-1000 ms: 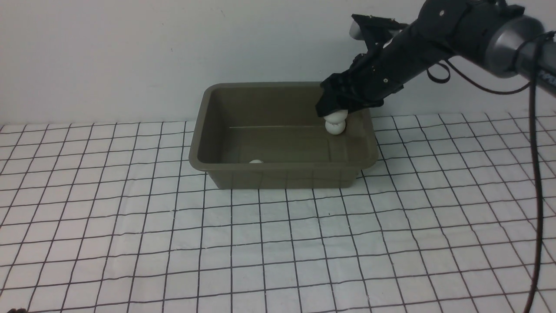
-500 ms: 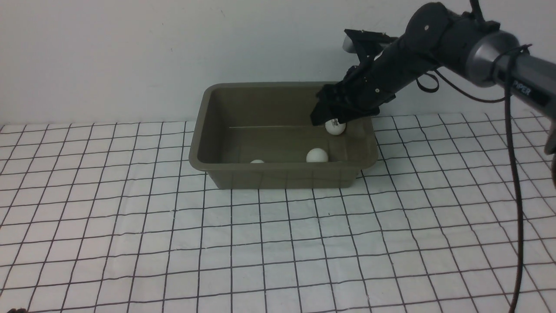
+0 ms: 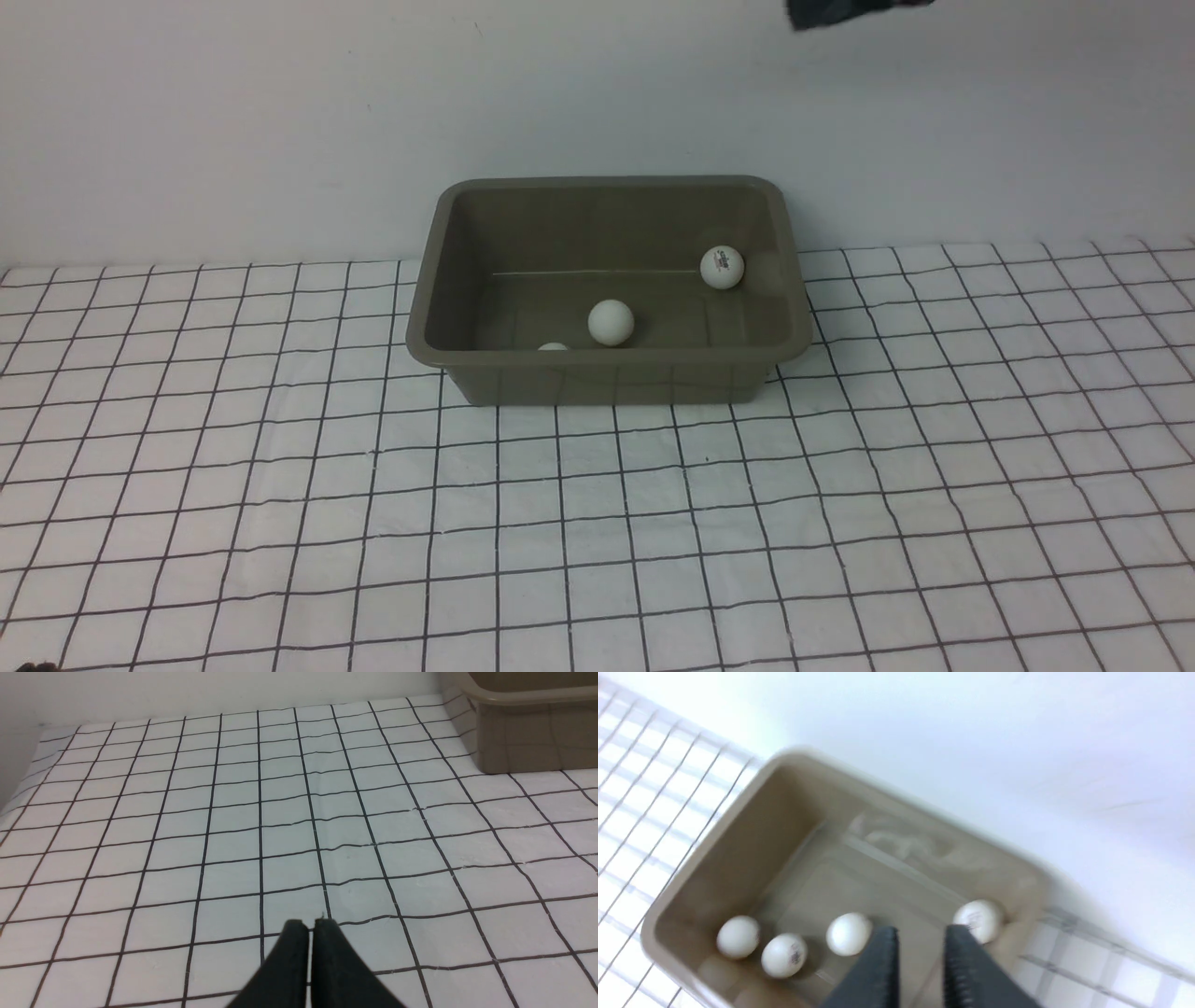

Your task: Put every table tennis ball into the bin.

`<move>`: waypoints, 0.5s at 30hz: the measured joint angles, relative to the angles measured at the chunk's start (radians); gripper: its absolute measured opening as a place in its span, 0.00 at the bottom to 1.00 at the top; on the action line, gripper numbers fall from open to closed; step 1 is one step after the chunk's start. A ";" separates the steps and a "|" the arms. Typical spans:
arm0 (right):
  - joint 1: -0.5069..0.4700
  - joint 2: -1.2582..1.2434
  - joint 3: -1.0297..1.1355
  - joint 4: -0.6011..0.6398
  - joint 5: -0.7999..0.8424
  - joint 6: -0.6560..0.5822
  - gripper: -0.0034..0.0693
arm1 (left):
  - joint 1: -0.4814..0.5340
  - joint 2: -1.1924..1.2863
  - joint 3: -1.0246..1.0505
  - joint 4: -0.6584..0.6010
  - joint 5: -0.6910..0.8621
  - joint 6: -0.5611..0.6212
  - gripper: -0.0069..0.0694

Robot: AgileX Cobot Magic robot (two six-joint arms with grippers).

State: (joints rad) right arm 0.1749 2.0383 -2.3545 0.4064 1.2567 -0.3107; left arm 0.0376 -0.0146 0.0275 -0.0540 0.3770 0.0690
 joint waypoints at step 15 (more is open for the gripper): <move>-0.179 -0.844 0.655 -0.052 0.016 -0.051 0.03 | 0.000 0.000 0.000 0.000 0.000 0.000 0.09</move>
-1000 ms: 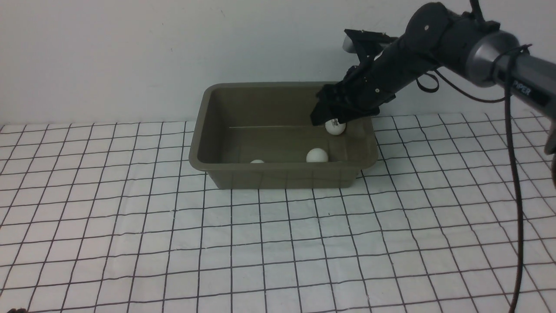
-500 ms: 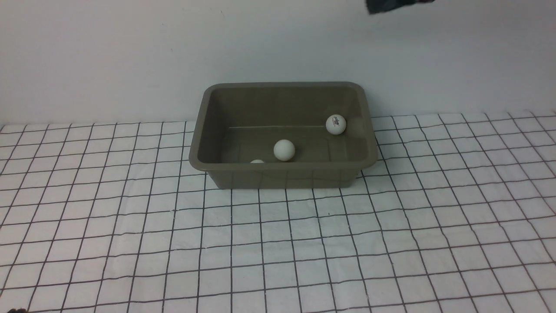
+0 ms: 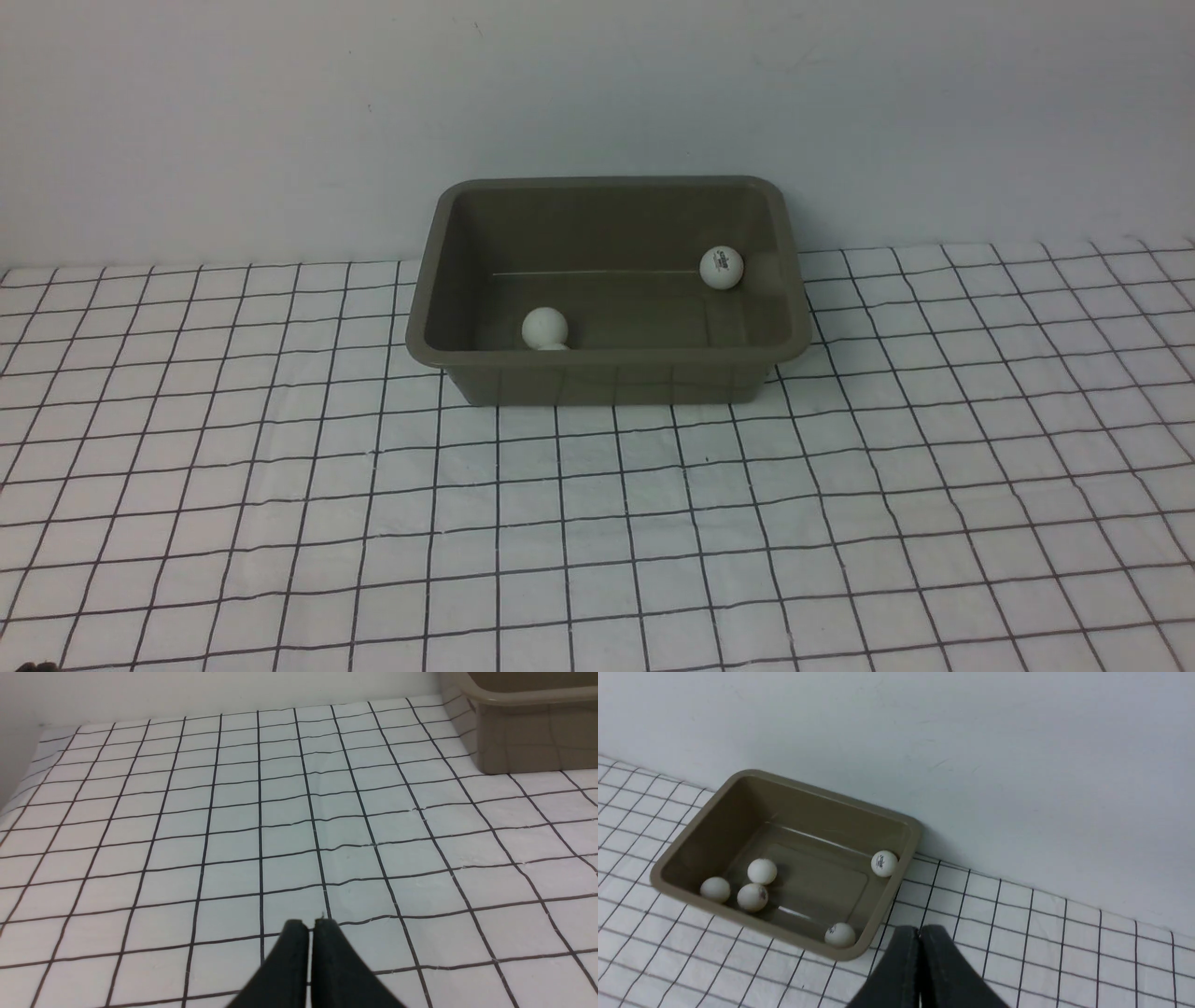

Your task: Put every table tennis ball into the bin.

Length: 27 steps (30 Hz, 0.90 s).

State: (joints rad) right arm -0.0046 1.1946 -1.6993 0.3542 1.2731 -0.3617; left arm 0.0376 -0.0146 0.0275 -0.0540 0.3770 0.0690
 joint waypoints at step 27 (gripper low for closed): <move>-0.001 -1.079 1.267 0.012 -0.361 -0.021 0.02 | 0.000 0.000 0.000 0.000 0.000 0.000 0.09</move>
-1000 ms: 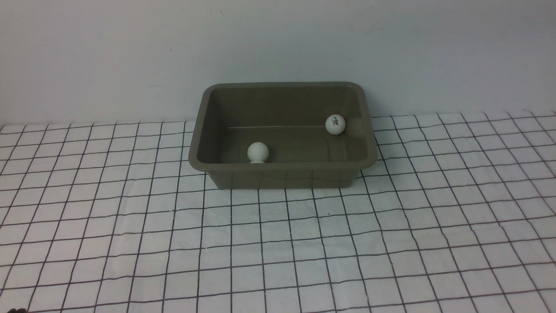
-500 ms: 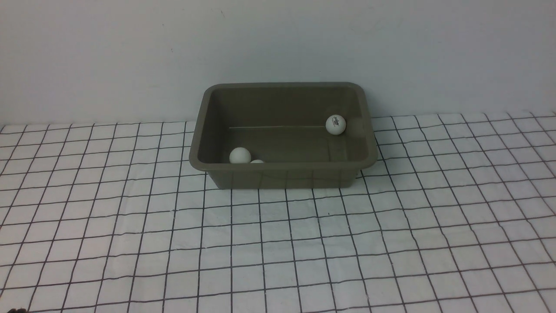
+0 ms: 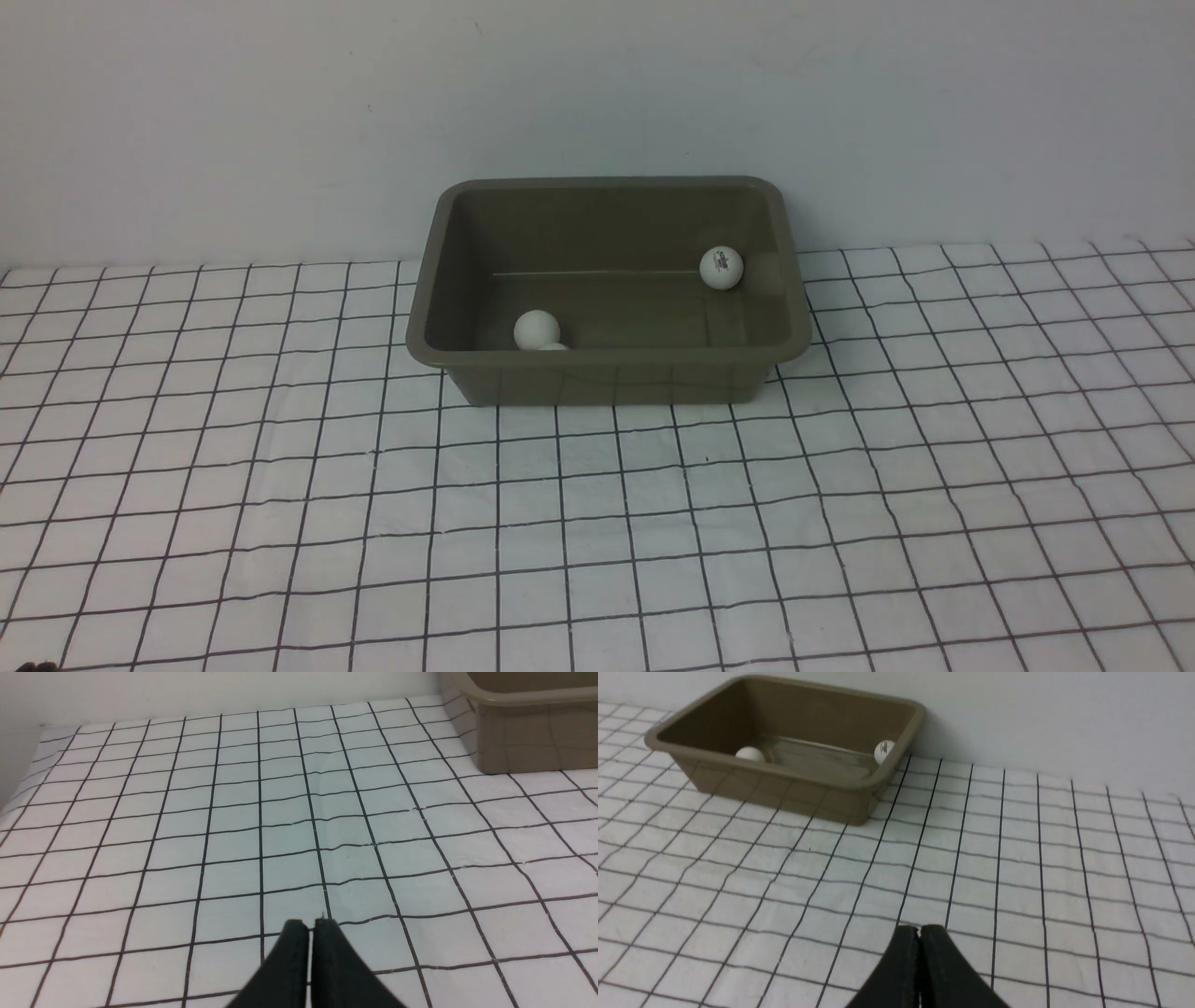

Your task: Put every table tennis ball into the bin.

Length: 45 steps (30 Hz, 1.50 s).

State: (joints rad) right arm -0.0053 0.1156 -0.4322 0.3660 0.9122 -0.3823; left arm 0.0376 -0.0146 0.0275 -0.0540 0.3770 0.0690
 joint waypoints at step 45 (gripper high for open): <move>0.019 -0.128 0.457 -0.035 -0.521 -0.123 0.02 | 0.000 0.000 0.000 0.000 0.000 0.000 0.09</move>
